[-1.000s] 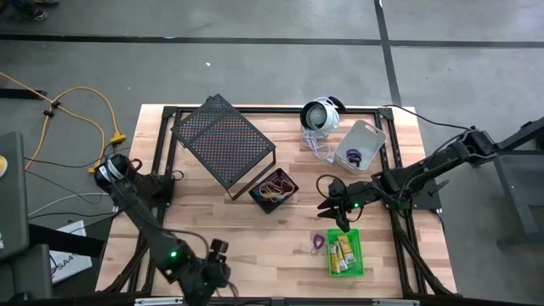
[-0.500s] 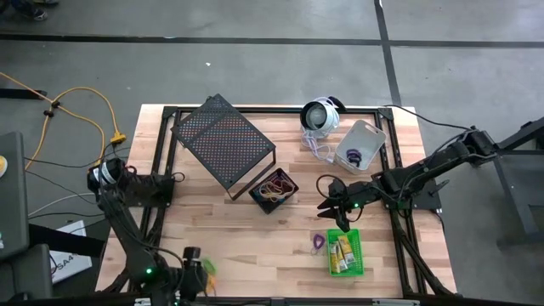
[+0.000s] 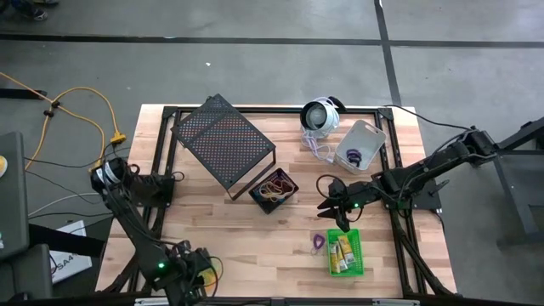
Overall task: Pick & Place Office Desk Supplies
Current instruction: Put the bottom green spring keychain into the white bin
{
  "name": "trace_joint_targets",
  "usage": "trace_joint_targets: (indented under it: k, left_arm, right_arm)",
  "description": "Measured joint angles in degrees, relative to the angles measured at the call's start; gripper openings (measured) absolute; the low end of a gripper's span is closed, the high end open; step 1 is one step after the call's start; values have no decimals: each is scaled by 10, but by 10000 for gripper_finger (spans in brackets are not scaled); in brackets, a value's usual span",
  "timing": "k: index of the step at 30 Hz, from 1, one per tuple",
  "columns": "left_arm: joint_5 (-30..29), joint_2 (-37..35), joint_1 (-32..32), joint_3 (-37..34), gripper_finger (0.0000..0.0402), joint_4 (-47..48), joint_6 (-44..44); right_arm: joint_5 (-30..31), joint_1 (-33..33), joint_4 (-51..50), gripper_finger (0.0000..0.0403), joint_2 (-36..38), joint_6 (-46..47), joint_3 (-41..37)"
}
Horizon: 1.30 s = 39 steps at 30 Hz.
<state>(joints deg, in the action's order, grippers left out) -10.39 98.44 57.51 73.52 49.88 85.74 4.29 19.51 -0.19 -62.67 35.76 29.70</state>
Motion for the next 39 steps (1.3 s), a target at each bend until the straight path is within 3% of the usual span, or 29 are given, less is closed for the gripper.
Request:
trace_joint_targets:
  k: [5,15,31,39]
  left_arm:
    - [44,27,-12,0,179,-19,12]
    - [56,57,-12,0,179,-86,26]
    - [61,83,-11,0,179,-97,16]
    - [57,83,-11,0,125,-83,9]
  right_arm:
    - [0,0,0,126,0,0,0]
    - [0,0,0,126,0,0,0]
    - [0,0,0,126,0,0,0]
    - [0,0,0,126,0,0,0]
